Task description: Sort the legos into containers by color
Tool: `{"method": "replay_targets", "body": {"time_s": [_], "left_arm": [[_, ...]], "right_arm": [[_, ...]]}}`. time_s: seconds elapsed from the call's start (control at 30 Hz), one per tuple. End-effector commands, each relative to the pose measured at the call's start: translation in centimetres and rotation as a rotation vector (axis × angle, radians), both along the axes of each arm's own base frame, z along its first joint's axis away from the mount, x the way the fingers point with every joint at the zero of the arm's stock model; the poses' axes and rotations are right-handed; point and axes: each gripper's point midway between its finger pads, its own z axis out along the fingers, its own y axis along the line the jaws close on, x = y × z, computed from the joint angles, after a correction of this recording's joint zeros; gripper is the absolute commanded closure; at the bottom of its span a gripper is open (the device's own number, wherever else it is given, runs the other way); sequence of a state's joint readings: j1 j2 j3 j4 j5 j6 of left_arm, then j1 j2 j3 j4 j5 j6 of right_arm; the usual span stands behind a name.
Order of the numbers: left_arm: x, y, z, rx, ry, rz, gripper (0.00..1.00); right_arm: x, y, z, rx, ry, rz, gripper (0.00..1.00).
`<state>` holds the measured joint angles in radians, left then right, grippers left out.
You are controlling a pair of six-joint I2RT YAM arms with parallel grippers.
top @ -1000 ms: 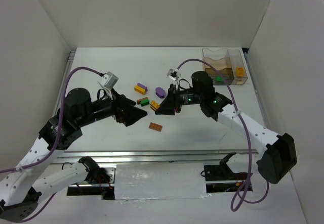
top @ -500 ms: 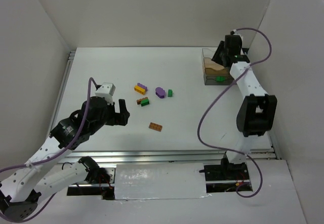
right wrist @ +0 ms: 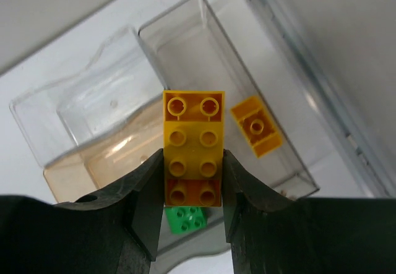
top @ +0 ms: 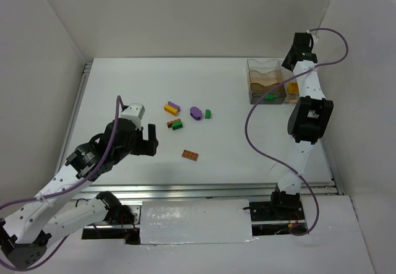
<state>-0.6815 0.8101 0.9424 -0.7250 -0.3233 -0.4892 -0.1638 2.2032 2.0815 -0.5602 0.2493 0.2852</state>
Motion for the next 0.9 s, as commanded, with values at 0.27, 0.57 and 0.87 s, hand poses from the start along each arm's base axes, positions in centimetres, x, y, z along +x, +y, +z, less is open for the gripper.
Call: {"method": "replay_targets", "body": {"time_s": [0.27, 0.57, 0.87], "left_arm": [[0.0, -1.0, 1.6, -0.047, -0.057, -0.064, 0.01], [0.1, -1.1, 1.1, -0.037, -0.043, -0.065, 0.01], [0.2, -1.3, 0.7, -0.028, -0.029, -0.067, 0.00]], "right_arm": [[1.7, -3.8, -0.2, -0.102, 0.021, 0.022, 0.94], [1.9, -3.9, -3.4, -0.072, 0.064, 0.025, 0.56], [2.4, -3.5, -1.6, -0.059, 0.011, 0.045, 0.29]]}}
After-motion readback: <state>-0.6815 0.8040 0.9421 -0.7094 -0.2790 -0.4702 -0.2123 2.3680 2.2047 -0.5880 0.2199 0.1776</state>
